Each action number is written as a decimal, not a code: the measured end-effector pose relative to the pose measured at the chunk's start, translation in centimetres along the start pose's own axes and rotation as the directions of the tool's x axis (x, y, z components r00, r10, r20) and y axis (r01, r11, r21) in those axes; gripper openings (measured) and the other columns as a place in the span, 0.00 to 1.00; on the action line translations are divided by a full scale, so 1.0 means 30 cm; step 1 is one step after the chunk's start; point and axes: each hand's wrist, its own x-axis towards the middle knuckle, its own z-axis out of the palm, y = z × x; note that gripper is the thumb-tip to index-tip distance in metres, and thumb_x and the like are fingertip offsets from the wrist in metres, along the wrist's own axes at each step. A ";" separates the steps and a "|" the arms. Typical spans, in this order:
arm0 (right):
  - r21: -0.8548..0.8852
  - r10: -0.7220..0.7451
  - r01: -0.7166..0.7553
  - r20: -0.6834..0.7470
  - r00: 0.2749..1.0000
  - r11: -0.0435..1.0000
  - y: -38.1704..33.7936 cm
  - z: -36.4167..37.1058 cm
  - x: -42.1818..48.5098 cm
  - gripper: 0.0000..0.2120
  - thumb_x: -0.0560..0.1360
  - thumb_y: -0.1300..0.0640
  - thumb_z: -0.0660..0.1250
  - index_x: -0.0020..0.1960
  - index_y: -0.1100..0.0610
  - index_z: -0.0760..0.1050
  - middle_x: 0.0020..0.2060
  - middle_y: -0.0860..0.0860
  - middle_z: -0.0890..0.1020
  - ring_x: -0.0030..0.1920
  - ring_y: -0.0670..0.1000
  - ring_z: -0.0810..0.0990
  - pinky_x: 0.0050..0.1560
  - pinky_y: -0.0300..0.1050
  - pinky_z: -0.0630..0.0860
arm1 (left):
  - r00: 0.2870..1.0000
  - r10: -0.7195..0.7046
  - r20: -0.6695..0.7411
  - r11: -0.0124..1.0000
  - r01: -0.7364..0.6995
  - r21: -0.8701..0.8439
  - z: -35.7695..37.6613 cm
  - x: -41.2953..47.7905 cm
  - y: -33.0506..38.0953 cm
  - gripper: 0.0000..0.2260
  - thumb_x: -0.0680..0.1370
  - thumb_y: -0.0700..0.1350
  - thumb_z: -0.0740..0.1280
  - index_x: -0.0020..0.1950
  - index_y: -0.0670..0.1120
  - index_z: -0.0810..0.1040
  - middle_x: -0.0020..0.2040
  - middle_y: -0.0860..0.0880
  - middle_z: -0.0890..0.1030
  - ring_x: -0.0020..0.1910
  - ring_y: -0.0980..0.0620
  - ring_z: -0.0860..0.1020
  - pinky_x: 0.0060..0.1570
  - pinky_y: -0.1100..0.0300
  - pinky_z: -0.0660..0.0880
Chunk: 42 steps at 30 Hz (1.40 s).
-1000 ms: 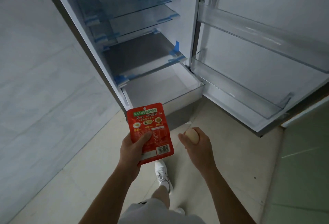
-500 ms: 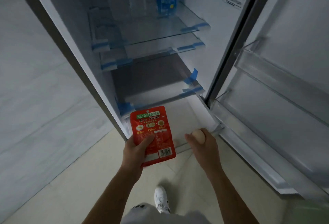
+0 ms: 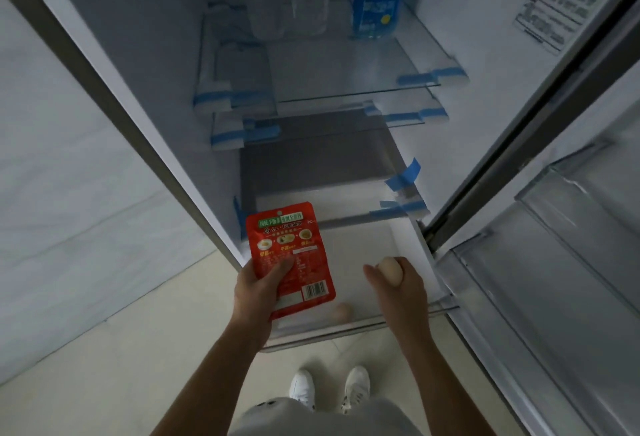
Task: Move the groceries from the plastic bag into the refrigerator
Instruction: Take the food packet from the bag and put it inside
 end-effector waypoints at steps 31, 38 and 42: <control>-0.631 0.211 0.163 0.474 0.855 0.758 0.429 0.183 0.448 0.22 0.75 0.43 0.71 0.58 0.55 0.67 0.53 0.53 0.82 0.52 0.56 0.82 0.48 0.49 0.78 | 0.975 0.025 -0.222 0.997 -0.009 0.070 -0.003 0.245 -0.078 0.07 0.76 0.44 0.71 0.51 0.52 0.77 0.48 0.49 0.85 0.45 0.46 0.85 0.46 0.47 0.82; -0.632 0.242 0.238 0.577 0.780 0.738 0.501 0.241 0.526 0.22 0.73 0.47 0.74 0.60 0.57 0.73 0.58 0.56 0.77 0.56 0.55 0.77 0.54 0.45 0.72 | 0.966 0.010 -0.258 0.998 0.006 0.062 -0.016 0.257 -0.108 0.08 0.74 0.45 0.71 0.51 0.52 0.77 0.49 0.48 0.85 0.46 0.44 0.85 0.48 0.44 0.81; -0.587 0.231 0.184 0.560 0.795 0.788 0.524 0.251 0.530 0.24 0.67 0.49 0.80 0.57 0.56 0.75 0.54 0.52 0.80 0.53 0.52 0.78 0.51 0.43 0.72 | 0.965 -0.005 -0.264 0.998 0.020 0.052 -0.019 0.252 -0.134 0.09 0.74 0.45 0.71 0.53 0.52 0.76 0.50 0.47 0.84 0.47 0.43 0.84 0.48 0.44 0.80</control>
